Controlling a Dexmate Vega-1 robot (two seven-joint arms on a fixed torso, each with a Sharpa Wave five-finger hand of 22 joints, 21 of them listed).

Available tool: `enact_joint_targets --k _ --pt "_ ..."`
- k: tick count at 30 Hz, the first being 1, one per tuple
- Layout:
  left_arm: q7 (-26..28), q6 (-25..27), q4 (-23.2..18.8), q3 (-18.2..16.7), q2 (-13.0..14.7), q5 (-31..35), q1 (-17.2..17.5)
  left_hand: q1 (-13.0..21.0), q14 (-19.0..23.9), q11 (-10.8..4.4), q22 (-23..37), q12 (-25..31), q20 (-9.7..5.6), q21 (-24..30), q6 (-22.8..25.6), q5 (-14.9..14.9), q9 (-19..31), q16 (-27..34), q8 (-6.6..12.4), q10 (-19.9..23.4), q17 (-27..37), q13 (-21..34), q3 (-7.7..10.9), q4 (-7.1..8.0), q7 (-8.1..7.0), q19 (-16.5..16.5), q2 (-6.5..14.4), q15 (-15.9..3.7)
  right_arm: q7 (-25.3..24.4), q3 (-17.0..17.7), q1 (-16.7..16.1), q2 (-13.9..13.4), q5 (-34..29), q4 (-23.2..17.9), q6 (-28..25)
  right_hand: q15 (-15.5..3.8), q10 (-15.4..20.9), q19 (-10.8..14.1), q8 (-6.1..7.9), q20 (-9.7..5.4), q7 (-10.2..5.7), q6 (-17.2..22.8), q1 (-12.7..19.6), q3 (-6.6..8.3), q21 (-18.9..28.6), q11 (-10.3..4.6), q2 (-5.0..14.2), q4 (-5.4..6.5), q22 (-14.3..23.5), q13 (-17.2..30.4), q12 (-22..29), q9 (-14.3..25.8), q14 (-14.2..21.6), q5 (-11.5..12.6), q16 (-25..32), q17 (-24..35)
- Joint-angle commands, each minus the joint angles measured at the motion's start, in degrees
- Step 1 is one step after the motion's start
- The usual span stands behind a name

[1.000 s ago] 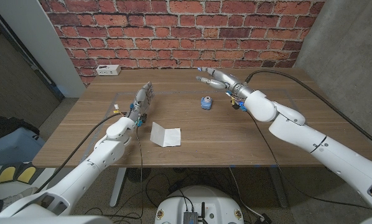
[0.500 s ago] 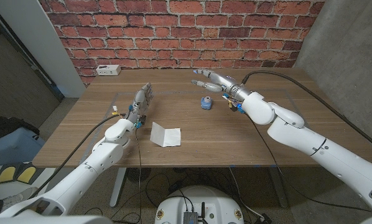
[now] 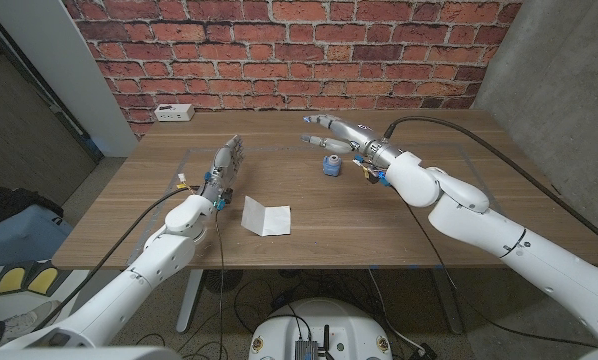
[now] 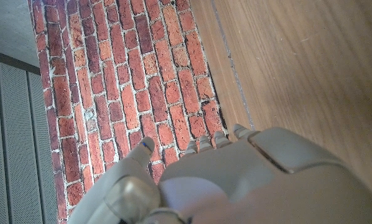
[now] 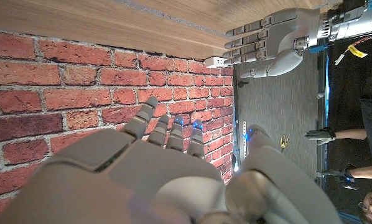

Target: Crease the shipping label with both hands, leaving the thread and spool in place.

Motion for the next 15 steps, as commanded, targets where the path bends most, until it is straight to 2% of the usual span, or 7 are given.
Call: enact_joint_targets --k 1,15 --pt "0.9 -0.1 -2.5 -0.7 1.1 -0.1 2.4 0.3 -12.9 0.35 0.2 0.1 0.02 0.3 -9.1 0.1 0.1 0.2 0.12 -11.2 0.2 0.1 -0.13 -0.19 -0.37 -2.7 2.2 -0.69 1.1 -0.6 -1.4 0.1 -2.5 -2.0 -1.0 -0.43 0.4 0.3 0.05 0.31 0.01 0.6 0.4 0.18 0.1 -0.44 0.18 -0.39 0.1 0.1 -0.1 0.0 0.2 0.0 0.0 0.2" --pt "0.8 0.1 -3.3 -0.9 1.6 -0.3 3.3 0.3 -12.9 0.34 0.2 0.1 0.02 0.3 -9.1 0.1 0.1 0.2 0.11 -11.2 0.2 0.1 -0.18 -0.2 -0.35 -2.7 2.2 -0.71 2.4 -2.3 -1.8 1.0 -5.9 -2.3 -2.3 -0.53 0.6 0.3 -0.02 0.21 -0.14 0.8 0.9 0.46 0.1 -0.59 0.54 -0.76 0.1 0.1 -0.2 0.1 0.1 0.0 -0.2 0.1"
